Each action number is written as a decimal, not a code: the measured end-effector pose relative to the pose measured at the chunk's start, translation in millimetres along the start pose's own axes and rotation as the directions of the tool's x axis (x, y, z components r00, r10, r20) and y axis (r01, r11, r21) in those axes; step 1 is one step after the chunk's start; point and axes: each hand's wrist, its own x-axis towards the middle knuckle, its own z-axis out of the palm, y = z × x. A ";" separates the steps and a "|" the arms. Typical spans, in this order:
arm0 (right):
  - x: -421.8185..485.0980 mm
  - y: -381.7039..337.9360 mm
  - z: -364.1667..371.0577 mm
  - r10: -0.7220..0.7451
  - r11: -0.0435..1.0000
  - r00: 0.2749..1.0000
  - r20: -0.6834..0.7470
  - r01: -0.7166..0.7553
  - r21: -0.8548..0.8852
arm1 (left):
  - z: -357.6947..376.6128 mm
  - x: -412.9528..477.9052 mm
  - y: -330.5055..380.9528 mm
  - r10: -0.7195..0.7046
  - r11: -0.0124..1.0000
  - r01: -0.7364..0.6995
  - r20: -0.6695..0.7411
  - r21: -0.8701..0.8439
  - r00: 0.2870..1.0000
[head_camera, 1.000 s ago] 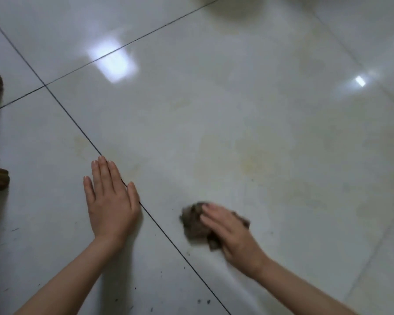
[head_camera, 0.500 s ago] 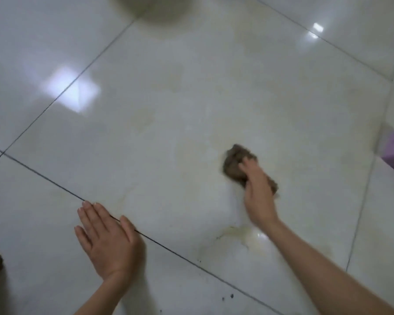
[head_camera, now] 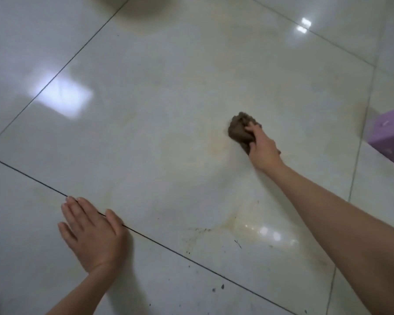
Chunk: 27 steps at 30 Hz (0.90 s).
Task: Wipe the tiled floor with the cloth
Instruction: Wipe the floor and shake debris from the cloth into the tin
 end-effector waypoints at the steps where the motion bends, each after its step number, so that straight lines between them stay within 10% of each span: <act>1: 3.9 -3.1 10.5 -0.017 0.999 0.999 -0.038 0.018 0.027 | 2.1 0.6 -1.0 0.004 1.000 -0.004 -0.008 0.002 1.000; 6: -109.9 -34.8 92.4 -0.358 0.920 0.932 -0.062 0.363 0.144 | 0.5 -0.2 1.9 0.035 0.999 -0.035 -0.045 0.000 0.998; 11: -187.1 -12.0 88.4 -0.702 0.712 0.656 0.278 0.656 0.249 | -11.8 -4.2 7.0 0.073 0.997 -0.073 0.015 -0.010 0.997; 16: -102.9 84.4 -5.4 -0.174 0.975 0.984 0.048 0.165 0.147 | -19.1 -5.2 25.1 0.292 0.956 -0.293 -0.042 -0.025 0.955; 19: -87.7 118.2 -18.3 0.024 0.999 0.987 -0.157 -0.018 0.041 | -22.6 -9.5 48.5 0.450 0.891 -0.451 -0.033 -0.057 0.893; 23: -157.9 52.6 62.7 -0.083 0.993 0.944 -0.318 0.106 0.054 | -21.0 -27.4 89.9 0.665 0.746 -0.661 0.040 -0.080 0.746; 27: -214.3 32.4 83.9 -0.477 0.876 0.877 -0.053 0.480 0.049 | -23.8 -43.7 123.9 0.735 0.677 -0.727 0.151 -0.111 0.661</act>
